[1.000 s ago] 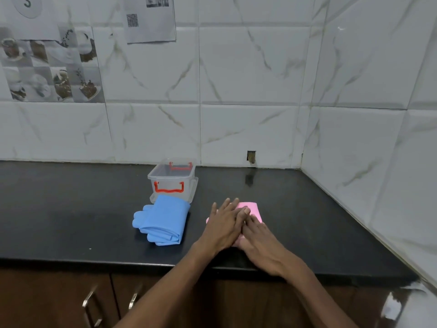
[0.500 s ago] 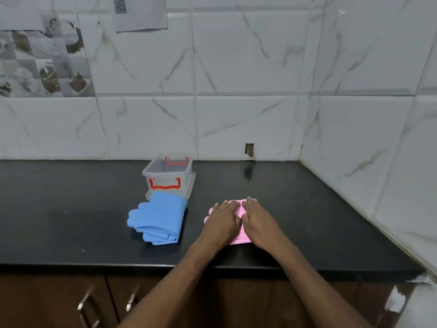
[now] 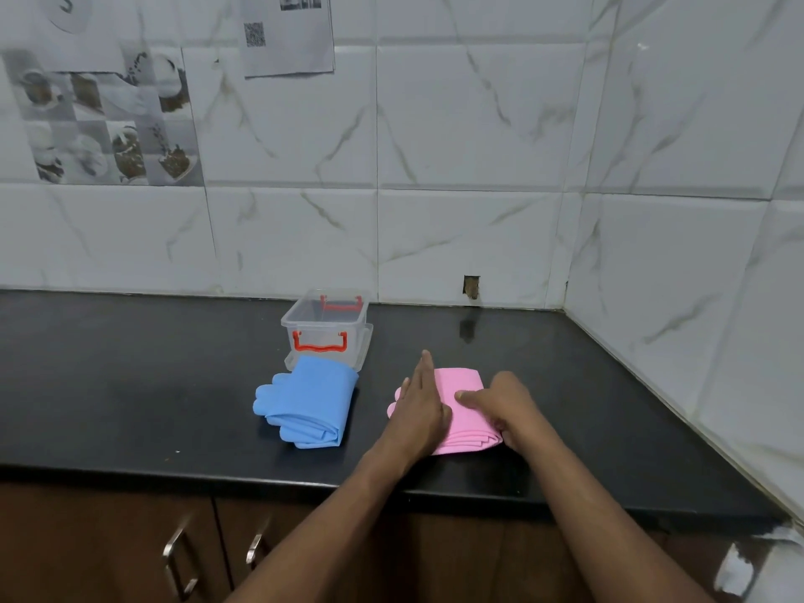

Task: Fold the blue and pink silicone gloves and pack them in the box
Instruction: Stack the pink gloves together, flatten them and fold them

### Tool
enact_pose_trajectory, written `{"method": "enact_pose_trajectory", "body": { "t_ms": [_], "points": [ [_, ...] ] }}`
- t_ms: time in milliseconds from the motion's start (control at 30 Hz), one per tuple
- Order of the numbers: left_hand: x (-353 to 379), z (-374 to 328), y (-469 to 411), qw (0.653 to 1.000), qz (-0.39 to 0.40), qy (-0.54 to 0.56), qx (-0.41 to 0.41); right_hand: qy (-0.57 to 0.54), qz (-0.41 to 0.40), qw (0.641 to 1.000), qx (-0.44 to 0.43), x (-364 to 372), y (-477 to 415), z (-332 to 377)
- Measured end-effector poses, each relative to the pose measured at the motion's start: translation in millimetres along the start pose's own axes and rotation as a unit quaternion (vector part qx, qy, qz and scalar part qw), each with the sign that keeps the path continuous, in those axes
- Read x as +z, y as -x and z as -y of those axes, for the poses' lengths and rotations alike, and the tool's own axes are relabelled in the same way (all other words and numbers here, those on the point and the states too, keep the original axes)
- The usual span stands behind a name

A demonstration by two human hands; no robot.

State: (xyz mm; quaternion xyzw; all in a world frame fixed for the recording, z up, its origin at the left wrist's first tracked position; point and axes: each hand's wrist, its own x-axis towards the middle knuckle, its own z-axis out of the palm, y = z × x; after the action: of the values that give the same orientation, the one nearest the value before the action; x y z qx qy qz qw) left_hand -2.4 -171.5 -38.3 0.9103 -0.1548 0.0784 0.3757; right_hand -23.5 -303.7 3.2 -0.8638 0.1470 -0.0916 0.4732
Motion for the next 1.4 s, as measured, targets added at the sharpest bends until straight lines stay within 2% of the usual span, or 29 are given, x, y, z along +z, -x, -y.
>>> {"method": "enact_pose_trajectory", "body": {
  "t_ms": [133, 233, 300, 367, 433, 500, 567, 633, 667, 700, 733, 800, 900, 967, 1033, 1100, 1167, 1400],
  "points": [
    [-1.6, 1.5, 2.8, 0.999, -0.012, 0.025, 0.015, -0.194, 0.113, 0.973, 0.057, -2.0, -1.0, 6.0],
    [-6.4, -0.3, 7.2, 0.997, -0.035, 0.04, 0.051, -0.251, 0.135, 0.958, 0.046, 0.3, 3.2, 1.6],
    [-11.4, -1.4, 10.5, 0.99, -0.09, 0.075, 0.074, -0.279, 0.121, 0.952, 0.033, -1.1, 6.0, -3.3],
    [-18.6, -0.1, 14.0, 0.968, -0.173, 0.179, 0.046, -0.327, 0.116, 0.938, 0.013, -8.0, 8.7, -8.1],
    [-26.4, 1.9, 15.8, 0.928, -0.199, 0.311, -0.051, -0.379, 0.123, 0.917, -0.015, -19.9, 11.0, -7.4],
    [-35.1, 4.5, 13.2, 0.876, -0.122, 0.455, -0.105, -0.42, 0.136, 0.897, -0.039, -30.2, 10.9, -1.2],
    [-42.3, 7.7, 13.4, 0.793, -0.016, 0.603, -0.087, -0.444, 0.149, 0.881, -0.061, -37.0, 11.8, 5.0],
    [-50.4, 3.6, 19.2, 0.72, 0.058, 0.69, -0.055, -0.436, 0.17, 0.881, -0.074, -33.3, 17.3, 13.4],
    [-46.4, -1.7, 20.9, 0.697, 0.081, 0.71, -0.058, -0.422, 0.175, 0.886, -0.079, -33.3, 19.4, 11.3],
    [-42.3, -3.9, 20.1, 0.69, 0.074, 0.715, -0.079, -0.412, 0.18, 0.89, -0.08, -31.9, 20.3, 7.3],
    [-37.0, -6.6, 21.9, 0.69, 0.059, 0.716, -0.092, -0.406, 0.18, 0.893, -0.078, -30.6, 21.1, 1.3],
    [-31.8, -13.4, 30.2, 0.692, 0.083, 0.712, -0.087, -0.398, 0.166, 0.898, -0.08, -31.1, 22.0, -8.4],
    [-46.8, -15.7, 37.7, 0.769, 0.081, 0.627, -0.095, -0.388, 0.169, 0.902, -0.086, -18.4, 28.6, -4.5],
    [-56.7, -18.1, 35.6, 0.829, 0.038, 0.547, -0.112, -0.391, 0.174, 0.9, -0.08, -6.8, 31.6, 1.6],
    [-71.7, -18.4, 32.7, 0.868, -0.02, 0.48, -0.125, -0.401, 0.174, 0.896, -0.077, 5.2, 33.6, 12.9],
    [-93.2, -15.5, 30.9, 0.876, -0.05, 0.462, -0.131, -0.417, 0.176, 0.888, -0.077, 18.7, 35.1, 29.6],
    [-118.0, -9.4, 29.4, 0.869, -0.052, 0.473, -0.137, -0.43, 0.18, 0.882, -0.071, 33.2, 34.5, 49.6],
    [-192.7, 32.2, 19.6, 0.841, -0.092, 0.477, -0.238, -0.284, 0.176, 0.94, -0.063, 83.9, 28.7, 111.1]
  ]
}}
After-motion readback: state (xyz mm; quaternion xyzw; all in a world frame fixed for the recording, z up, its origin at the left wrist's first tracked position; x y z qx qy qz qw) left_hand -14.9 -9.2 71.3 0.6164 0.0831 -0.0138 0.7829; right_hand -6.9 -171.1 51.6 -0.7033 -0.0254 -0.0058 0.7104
